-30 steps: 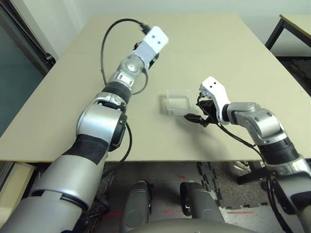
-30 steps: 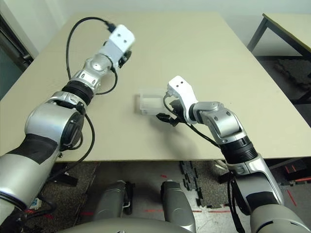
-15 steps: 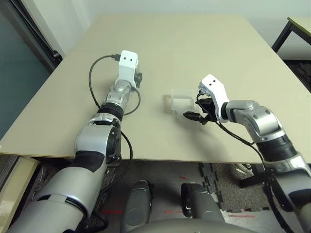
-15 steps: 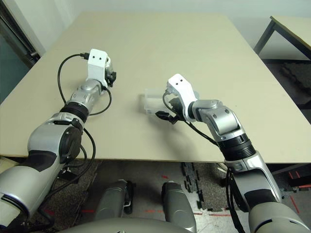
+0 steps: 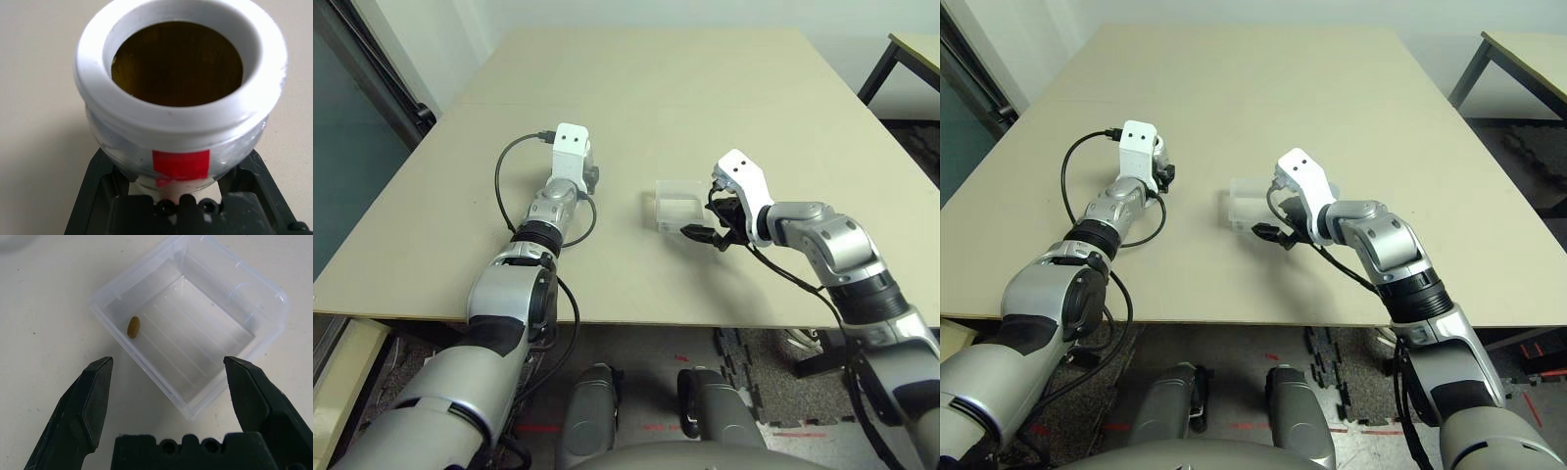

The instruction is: Pour the medicine from the bottle into the box.

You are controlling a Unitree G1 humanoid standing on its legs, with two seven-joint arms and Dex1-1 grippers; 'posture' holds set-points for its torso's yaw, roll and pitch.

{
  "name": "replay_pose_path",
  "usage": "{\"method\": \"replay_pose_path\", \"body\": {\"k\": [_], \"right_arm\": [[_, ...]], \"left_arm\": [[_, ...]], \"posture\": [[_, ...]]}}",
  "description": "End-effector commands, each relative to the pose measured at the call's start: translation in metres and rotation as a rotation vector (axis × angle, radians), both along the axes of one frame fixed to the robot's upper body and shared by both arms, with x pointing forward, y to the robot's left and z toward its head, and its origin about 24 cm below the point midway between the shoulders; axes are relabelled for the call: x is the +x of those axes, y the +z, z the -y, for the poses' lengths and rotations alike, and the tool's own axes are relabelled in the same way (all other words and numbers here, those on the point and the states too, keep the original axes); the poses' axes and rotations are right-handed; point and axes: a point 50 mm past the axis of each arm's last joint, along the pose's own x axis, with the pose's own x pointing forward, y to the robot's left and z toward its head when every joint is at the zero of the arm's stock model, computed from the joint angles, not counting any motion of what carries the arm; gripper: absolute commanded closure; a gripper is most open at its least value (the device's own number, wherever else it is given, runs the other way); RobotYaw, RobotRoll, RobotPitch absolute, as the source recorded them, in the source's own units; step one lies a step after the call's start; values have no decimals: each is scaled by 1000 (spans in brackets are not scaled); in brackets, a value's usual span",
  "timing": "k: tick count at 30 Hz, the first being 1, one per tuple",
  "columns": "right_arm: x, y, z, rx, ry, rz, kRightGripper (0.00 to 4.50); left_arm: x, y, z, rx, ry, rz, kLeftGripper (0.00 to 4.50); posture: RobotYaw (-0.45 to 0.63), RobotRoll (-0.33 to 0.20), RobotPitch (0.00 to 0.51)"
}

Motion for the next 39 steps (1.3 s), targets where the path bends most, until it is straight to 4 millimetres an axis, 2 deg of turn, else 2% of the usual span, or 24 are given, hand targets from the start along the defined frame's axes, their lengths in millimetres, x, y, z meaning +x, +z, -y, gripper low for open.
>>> {"method": "replay_pose_path", "body": {"k": [1,2,3,25,32,39], "right_arm": [[1,2,2,9,-8,10,0],[1,2,1,10,-6,11,0],[1,2,1,11,-5,11,0],[-3,4,0,20,25,8,0],[-7,5,8,18,2,3,0],[-17,12,21,22,-23,6,0]], "left_arm": [[-2,-6,1,-12,-8,-19,562],[-2,-5,2,-11,-12,-14,175],[-2,-5,1,-10,-13,-9,29],[-7,-1,-10,-37,-12,11,29],[-24,-8,-6,-52,-34,-14,29],[-54,-8,-3,-45,-38,-44,29]], "posture": [[91,0,86],[93,0,87],[94,0,87],[140,0,103],[148,0,106],[153,0,107]]}}
